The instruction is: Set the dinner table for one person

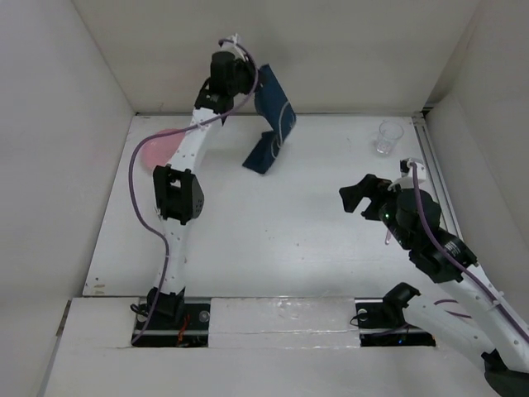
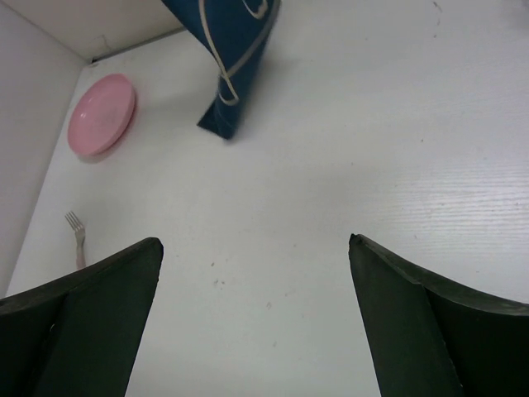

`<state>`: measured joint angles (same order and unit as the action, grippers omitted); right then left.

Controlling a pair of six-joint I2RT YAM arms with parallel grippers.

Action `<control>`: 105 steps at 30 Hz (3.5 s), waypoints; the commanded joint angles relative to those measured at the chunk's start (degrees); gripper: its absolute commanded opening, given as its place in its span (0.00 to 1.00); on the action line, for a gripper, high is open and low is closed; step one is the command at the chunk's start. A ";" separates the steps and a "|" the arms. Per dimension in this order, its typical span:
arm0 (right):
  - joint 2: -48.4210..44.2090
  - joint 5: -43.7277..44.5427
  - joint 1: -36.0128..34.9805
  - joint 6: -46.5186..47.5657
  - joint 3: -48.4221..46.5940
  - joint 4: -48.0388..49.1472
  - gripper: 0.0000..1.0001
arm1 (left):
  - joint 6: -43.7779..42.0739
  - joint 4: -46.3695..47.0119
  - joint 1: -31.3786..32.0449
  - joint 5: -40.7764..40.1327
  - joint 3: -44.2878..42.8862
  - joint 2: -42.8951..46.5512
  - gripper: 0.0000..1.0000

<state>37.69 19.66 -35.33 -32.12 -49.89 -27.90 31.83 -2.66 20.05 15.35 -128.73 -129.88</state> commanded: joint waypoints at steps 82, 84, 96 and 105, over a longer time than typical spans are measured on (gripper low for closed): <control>23.66 -23.26 20.30 -18.07 30.29 31.59 0.82 | 44.89 -11.14 25.83 -33.64 88.73 36.90 0.18; 23.66 -23.79 20.30 -18.07 30.82 31.59 0.79 | 44.89 -11.14 25.83 -33.64 88.74 36.90 0.04; 20.75 -23.09 20.30 -20.52 33.89 33.69 0.67 | 44.89 -10.62 25.83 -34.16 90.41 40.68 0.00; 29.18 -24.31 20.30 -20.53 33.89 39.85 0.48 | 43.84 -9.56 25.83 -33.64 90.93 41.73 0.00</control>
<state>64.47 -4.75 -15.33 -52.66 -16.12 8.16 76.97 -4.25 45.74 -19.42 -40.58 -87.77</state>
